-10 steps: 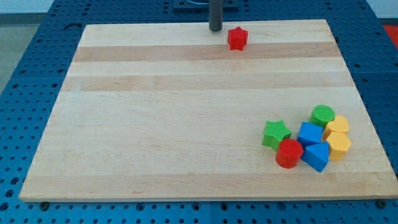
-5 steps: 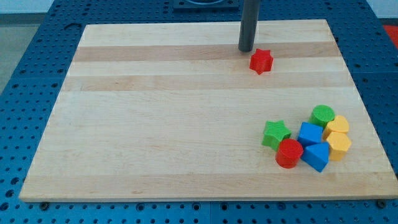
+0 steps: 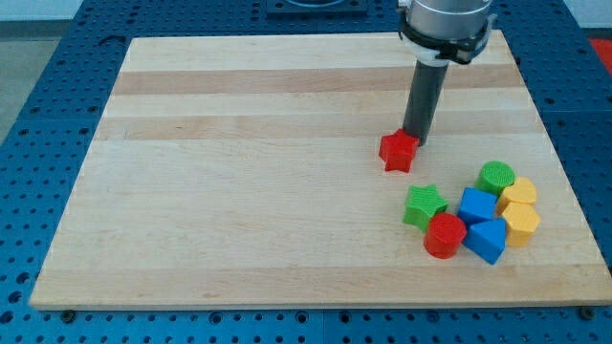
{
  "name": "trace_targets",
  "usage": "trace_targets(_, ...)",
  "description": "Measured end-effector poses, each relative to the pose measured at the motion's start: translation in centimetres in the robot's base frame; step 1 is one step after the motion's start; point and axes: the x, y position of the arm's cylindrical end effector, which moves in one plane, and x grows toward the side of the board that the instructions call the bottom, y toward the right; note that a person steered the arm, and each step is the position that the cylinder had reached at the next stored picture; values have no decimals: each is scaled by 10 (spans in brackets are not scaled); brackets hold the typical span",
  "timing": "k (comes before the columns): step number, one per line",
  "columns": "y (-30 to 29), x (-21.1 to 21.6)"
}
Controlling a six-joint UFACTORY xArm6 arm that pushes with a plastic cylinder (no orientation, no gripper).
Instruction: Slide red star closer to the green star
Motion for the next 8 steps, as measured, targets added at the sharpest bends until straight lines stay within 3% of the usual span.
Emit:
trace_targets(3, -14, -10)
trace_targets(5, -14, 46)
trace_targets(7, -28, -5)
trace_targets(8, -76, -7)
